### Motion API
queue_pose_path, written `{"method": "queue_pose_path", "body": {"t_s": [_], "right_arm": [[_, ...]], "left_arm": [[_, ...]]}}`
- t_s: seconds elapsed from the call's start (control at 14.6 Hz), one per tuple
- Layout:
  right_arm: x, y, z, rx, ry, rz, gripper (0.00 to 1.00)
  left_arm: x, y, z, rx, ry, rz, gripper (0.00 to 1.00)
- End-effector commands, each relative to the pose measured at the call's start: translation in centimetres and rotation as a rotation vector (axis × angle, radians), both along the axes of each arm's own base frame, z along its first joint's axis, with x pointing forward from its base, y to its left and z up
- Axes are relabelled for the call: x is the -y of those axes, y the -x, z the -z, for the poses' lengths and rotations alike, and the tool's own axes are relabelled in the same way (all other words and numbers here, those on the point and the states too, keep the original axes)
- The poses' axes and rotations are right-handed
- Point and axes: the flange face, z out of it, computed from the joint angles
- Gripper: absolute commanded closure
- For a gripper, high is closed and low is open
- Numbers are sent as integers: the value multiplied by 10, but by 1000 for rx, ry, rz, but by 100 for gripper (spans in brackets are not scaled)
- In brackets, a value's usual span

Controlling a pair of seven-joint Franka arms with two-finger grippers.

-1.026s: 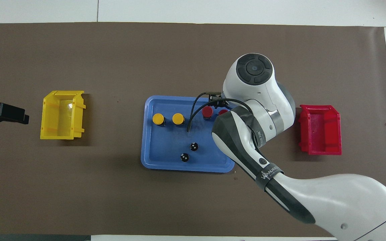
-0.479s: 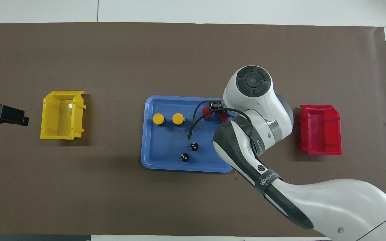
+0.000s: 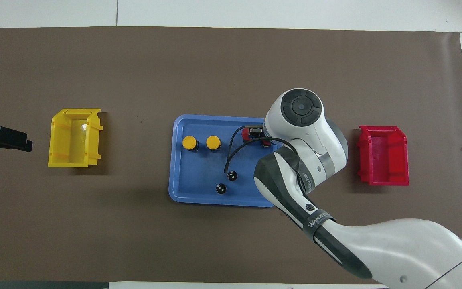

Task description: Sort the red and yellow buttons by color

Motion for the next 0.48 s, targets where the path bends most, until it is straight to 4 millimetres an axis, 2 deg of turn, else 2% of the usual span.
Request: {"method": "queue_pose_path", "body": {"t_s": [0.0, 0.21, 0.27, 0.34, 0.41], "right_arm": [[5, 7, -5, 25, 6, -22, 51], [2, 3, -9, 31, 0, -20, 79], [2, -1, -15, 35, -2, -20, 85], [2, -4, -22, 38, -2, -23, 86], [7, -11, -36, 33, 6, -33, 87]], "left_arm": [[-3, 9, -1, 15, -13, -9, 0], [-3, 9, -1, 19, -13, -8, 0], [-3, 9, 0, 19, -13, -9, 0], [-2, 7, -1, 32, -14, -10, 0], [8, 4, 0, 58, -15, -37, 1]]}}
